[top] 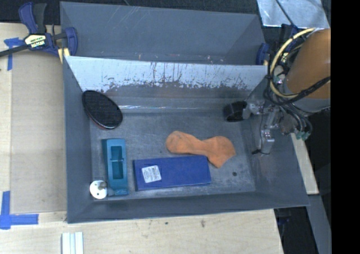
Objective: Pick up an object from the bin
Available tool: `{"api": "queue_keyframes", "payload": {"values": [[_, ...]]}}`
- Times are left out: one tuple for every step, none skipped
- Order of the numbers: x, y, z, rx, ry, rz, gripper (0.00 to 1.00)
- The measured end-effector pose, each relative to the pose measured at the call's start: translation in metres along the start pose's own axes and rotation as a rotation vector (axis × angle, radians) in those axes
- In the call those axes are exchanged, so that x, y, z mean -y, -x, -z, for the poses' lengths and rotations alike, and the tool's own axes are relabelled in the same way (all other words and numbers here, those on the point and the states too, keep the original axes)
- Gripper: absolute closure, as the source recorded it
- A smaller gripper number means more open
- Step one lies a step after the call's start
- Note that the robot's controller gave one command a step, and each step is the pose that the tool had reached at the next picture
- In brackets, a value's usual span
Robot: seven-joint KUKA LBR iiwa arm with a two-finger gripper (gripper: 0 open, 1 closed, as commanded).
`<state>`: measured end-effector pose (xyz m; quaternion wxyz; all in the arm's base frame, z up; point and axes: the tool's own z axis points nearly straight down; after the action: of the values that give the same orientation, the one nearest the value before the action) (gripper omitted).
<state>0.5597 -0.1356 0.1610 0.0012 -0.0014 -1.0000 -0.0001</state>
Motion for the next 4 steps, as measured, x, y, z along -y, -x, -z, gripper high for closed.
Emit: {"api": "queue_keyframes", "payload": {"values": [[-0.014,0.008,-0.009,0.008,-0.004,0.103,0.0],[-0.039,0.017,-0.035,0.005,0.0,0.178,0.0],[-0.04,-0.006,-0.049,0.005,0.0,-0.117,0.0],[-0.069,-0.037,-0.09,0.007,-0.001,0.085,1.0]]}}
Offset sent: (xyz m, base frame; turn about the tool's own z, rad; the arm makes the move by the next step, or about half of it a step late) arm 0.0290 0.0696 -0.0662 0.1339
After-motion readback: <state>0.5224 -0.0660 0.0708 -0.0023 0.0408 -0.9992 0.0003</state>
